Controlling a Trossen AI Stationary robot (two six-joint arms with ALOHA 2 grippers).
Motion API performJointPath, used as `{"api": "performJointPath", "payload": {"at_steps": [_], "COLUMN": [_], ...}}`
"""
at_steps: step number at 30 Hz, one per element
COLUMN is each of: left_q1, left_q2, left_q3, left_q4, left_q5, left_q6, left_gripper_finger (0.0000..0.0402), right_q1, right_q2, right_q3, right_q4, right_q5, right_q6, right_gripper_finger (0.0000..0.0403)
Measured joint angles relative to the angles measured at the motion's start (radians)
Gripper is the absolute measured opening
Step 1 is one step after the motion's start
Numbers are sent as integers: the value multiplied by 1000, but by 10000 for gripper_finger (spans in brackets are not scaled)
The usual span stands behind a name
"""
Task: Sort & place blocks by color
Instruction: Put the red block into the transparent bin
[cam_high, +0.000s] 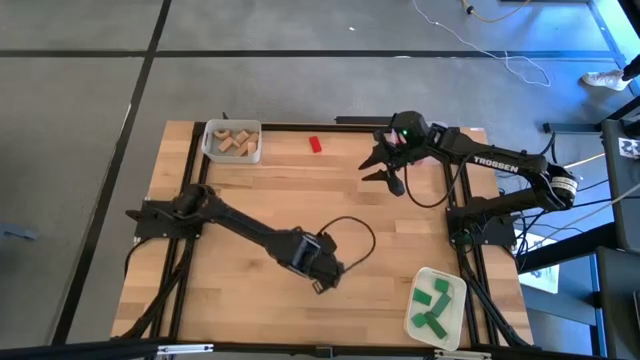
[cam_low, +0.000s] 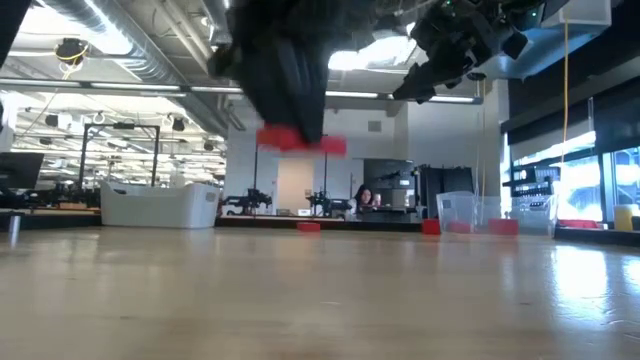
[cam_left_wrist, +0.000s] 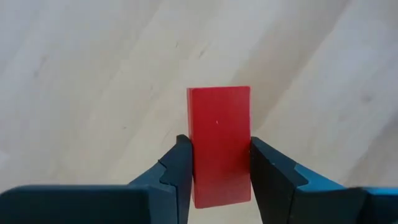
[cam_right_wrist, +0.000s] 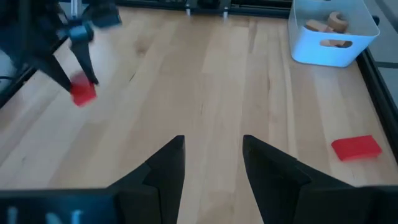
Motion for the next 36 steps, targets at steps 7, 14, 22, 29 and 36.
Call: {"api": "performJointPath", "payload": {"at_steps": [7, 14, 22, 29, 36], "left_q1": [53, 128, 276, 391, 458], "left_q2": [-142, -296, -425, -435, -435], "left_q3": [2, 3, 5, 4, 4], "left_q4": [-90, -201, -167, -103, -3], "left_q5": [-13, 19, 194, 428, 539], "left_q6": [156, 290, 430, 552, 594], "left_gripper_finger": [118, 118, 118, 118, 118], "right_q1": [1, 26, 141, 257, 317], "right_q2": [0, 0, 0, 0, 0], "right_q3": [0, 0, 0, 0, 0], "right_q4": [12, 33, 190, 373, 384], "right_q5": [-7, -21, -22, 156, 221], "right_q6": [-97, -270, -627, -772, -835], "right_gripper_finger": [163, 163, 163, 163, 163]}}
